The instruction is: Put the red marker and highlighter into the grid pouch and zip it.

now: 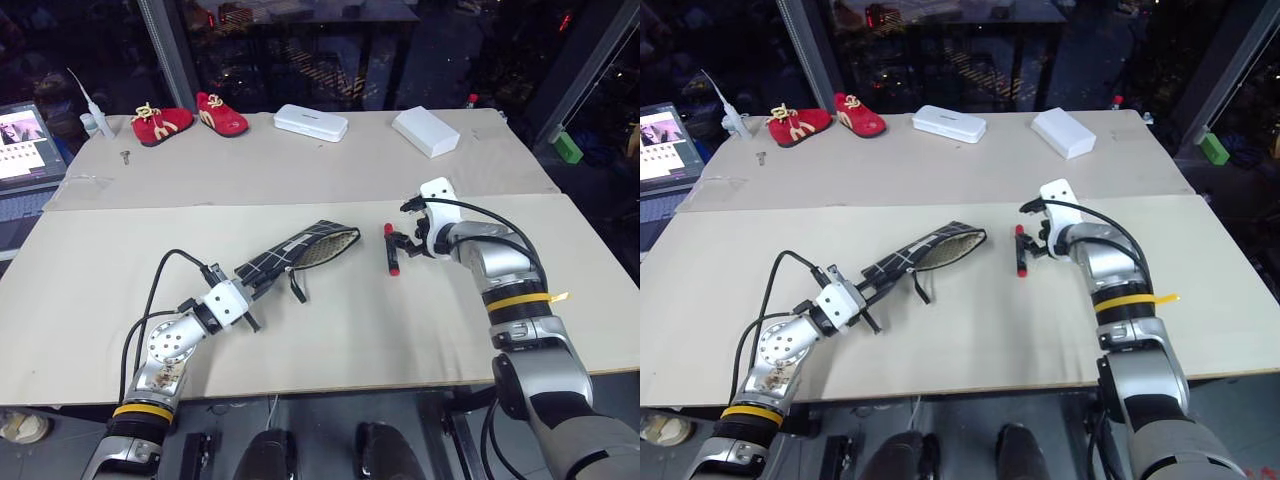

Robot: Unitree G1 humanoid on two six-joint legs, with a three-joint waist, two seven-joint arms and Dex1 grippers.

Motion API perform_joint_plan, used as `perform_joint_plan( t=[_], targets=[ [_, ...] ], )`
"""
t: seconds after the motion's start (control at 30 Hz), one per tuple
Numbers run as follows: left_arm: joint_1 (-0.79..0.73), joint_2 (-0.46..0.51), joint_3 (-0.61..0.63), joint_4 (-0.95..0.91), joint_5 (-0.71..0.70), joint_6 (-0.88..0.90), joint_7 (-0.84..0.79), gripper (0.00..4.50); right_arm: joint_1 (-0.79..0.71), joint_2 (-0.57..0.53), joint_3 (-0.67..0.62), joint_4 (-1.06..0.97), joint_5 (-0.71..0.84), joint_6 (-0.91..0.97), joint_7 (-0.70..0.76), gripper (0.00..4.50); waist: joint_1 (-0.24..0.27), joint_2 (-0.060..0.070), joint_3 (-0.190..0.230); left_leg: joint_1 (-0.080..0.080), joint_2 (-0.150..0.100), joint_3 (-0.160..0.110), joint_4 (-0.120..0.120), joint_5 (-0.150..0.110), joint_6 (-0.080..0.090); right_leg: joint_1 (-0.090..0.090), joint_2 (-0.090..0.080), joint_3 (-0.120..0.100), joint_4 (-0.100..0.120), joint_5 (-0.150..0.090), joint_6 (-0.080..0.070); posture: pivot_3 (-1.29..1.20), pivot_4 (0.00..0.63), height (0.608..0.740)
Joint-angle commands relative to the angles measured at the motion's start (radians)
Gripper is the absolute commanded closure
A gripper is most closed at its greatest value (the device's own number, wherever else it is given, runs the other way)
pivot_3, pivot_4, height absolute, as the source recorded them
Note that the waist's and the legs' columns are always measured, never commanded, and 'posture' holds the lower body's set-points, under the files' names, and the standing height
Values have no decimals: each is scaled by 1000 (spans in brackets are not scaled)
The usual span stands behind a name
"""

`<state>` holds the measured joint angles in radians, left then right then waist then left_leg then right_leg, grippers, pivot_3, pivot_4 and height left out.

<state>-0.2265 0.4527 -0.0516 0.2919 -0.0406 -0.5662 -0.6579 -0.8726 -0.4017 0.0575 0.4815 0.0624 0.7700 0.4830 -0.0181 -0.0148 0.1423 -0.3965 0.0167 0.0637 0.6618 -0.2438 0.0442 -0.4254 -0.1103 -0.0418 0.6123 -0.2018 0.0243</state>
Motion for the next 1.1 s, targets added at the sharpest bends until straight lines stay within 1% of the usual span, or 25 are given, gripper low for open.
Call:
perform_joint_plan(
  t=[0.03, 0.27, 0.33, 0.37, 0.4, 0.57, 0.63, 0.67, 0.7, 0.8, 0.87, 0.93, 0.97, 1.03, 1.1],
  targets=[
    [-2, 0, 6, -13, -7, -8, 10, 4500, 7, 17, -20, -19, 9, 10, -21, 220, 2, 0, 0, 0, 0, 0, 0, 0, 0, 0, 0, 0, 0, 0, 0, 0, 150, 740],
    [-1, 0, 7, -17, -7, -6, 11, 4500, 73, 28, 10, 4, -24, 3, -42, 220, 5, 0, 0, 0, 0, 0, 0, 0, 0, 0, 0, 0, 0, 0, 0, 0, 150, 740],
    [-4, -1, 7, -16, -6, -6, 12, 4500, 94, 26, 15, 11, -31, -6, -51, 746, 5, 0, 0, 0, 0, 0, 0, 0, 0, 1, 0, 0, 0, 0, 1, 0, 150, 740],
    [-5, 0, 8, -17, -7, -6, 11, 4500, 106, 27, 16, 7, -31, -10, -52, 893, 7, 0, 0, 1, 0, -1, 0, 0, 0, 2, 0, 0, 0, 0, 1, 0, 150, 740],
    [-7, 0, 8, -17, -7, -5, 11, 4500, 118, 28, 15, 4, -31, -14, -55, 1278, 8, 0, 0, 2, 0, -1, 0, 0, 0, 3, 0, 0, -1, 0, 1, 0, 150, 740],
    [-14, 2, 8, -18, -8, -4, 10, 4500, 142, 23, -2, -8, -30, -40, -74, 2875, 13, 0, -1, 5, 0, -1, 0, 0, 0, 6, 0, 0, -1, 0, 1, 0, 150, 740],
    [-13, 3, 9, -20, -9, -5, 8, 4500, 138, 17, -17, -8, -30, -56, -93, 3686, 13, 0, -1, 5, 0, -1, 0, 0, 0, 6, 0, 0, -1, 0, 1, 0, 150, 740],
    [-13, 3, 9, -20, -9, -5, 7, 4500, 135, 14, -23, -6, -31, -62, -101, 3891, 13, 0, -1, 5, 0, -1, 0, 0, 0, 6, 0, 0, -1, 0, 1, 0, 150, 740],
    [-14, 3, 8, -21, -10, -5, 6, 4500, 127, 9, -28, -2, -31, -73, -105, 3996, 13, 0, -1, 5, 0, -1, 0, 0, 0, 6, 0, 0, -1, 0, 1, 0, 150, 740],
    [-15, 5, 8, -24, -13, -3, 3, 4500, 99, -4, -50, -5, -27, -121, -126, 3997, 15, 0, -1, 5, -1, 0, 0, 0, 0, 6, 0, 0, -1, 0, 1, 0, 150, 740],
    [-21, 7, 8, -21, -16, -1, -3, 4500, 78, -38, -51, -82, -14, -300, -52, 3997, 15, 0, 0, 4, -1, 0, 0, 0, 0, 5, -1, 0, -1, 0, 1, 0, 150, 740],
    [-28, 8, 8, -17, -18, 0, -7, 4500, 73, -68, -42, -146, -18, -438, -7, 3997, 10, 1, 0, 0, -1, 0, 0, 0, 0, 0, 0, 1, -1, 0, 1, 0, 150, 740],
    [-33, 9, 9, -13, -20, 1, -9, 4500, 81, -97, -18, -198, -33, -528, 37, 3997, 7, 1, 0, -1, -1, 0, 0, 0, 0, 0, 0, 1, -1, 0, 1, 0, 150, 740],
    [-40, 8, 8, -8, -21, 1, -12, 4500, 126, -160, 43, -300, -56, -693, 155, 3997, 3, 1, 0, -2, -1, -1, 0, 0, 0, -1, 1, 0, -1, 0, 1, 0, 150, 740],
    [-45, 6, 4, -1, -19, -2, -16, 4500, 189, -224, 96, -379, -64, -815, 277, 3997, 2, 1, 0, -2, -1, -1, -1, 0, 0, -1, 3, 0, -1, 0, 2, 0, 150, 740]
  ],
)
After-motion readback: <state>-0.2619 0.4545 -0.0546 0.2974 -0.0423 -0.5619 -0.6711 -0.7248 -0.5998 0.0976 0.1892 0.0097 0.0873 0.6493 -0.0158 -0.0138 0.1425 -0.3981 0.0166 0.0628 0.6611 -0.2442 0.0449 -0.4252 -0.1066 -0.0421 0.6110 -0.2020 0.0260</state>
